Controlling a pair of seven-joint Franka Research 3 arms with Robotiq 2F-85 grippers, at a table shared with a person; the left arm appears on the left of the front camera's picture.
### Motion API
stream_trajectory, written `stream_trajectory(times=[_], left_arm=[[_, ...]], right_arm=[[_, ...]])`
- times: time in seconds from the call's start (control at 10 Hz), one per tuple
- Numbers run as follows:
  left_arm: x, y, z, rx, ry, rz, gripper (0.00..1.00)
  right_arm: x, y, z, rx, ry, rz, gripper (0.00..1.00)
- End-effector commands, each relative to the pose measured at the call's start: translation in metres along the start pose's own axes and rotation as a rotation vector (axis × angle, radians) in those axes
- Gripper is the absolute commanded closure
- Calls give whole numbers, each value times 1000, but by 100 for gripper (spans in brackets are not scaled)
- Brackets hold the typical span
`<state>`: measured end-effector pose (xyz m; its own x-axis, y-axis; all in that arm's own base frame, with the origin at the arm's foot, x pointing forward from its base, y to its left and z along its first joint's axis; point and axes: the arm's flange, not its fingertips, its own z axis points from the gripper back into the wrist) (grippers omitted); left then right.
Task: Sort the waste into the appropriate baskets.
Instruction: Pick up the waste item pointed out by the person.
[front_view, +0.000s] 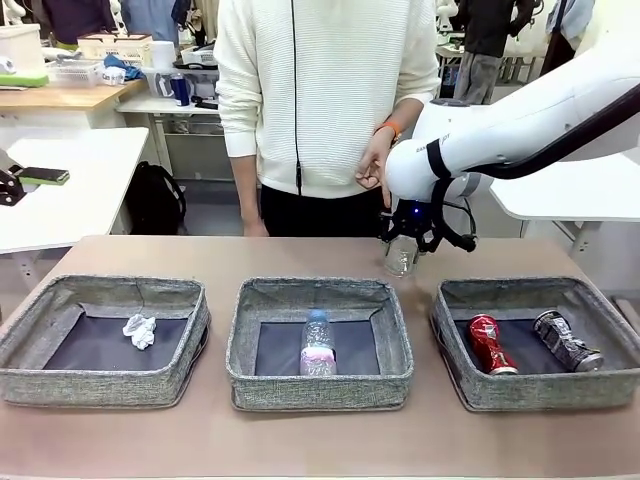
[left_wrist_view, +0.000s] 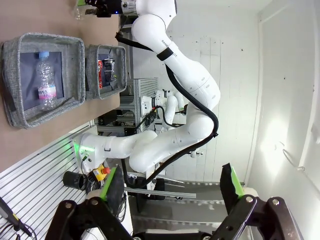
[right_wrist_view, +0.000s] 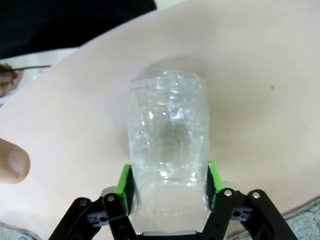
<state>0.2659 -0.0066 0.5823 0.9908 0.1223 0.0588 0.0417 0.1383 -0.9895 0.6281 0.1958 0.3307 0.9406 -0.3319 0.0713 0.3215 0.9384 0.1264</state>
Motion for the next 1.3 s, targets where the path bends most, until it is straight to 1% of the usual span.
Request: stream_trajectory(times=[0.0,0.5,0.8,1.0,1.1,1.2], left_arm=[[0,-2,-1,-18,4,-20,0],[0,-2,-1,-18,4,-20,0],[0,-2,-1,-18,4,-20,0],[0,-2,-1,-18,4,-20,0],[0,-2,-1,-18,4,-20,0],[0,-2,-1,-18,4,-20,0]], right_arm=[[2,2,-8,-38,29,7,98],[2,-1,-4,-48,50,1,98],[0,-20,19,-43,74,-26,98],[-18,-54,78,-32,79,-103,98],[-32,-73,115,-60,65,-180,98],[-53,-87,151,-24,62,-202,98]])
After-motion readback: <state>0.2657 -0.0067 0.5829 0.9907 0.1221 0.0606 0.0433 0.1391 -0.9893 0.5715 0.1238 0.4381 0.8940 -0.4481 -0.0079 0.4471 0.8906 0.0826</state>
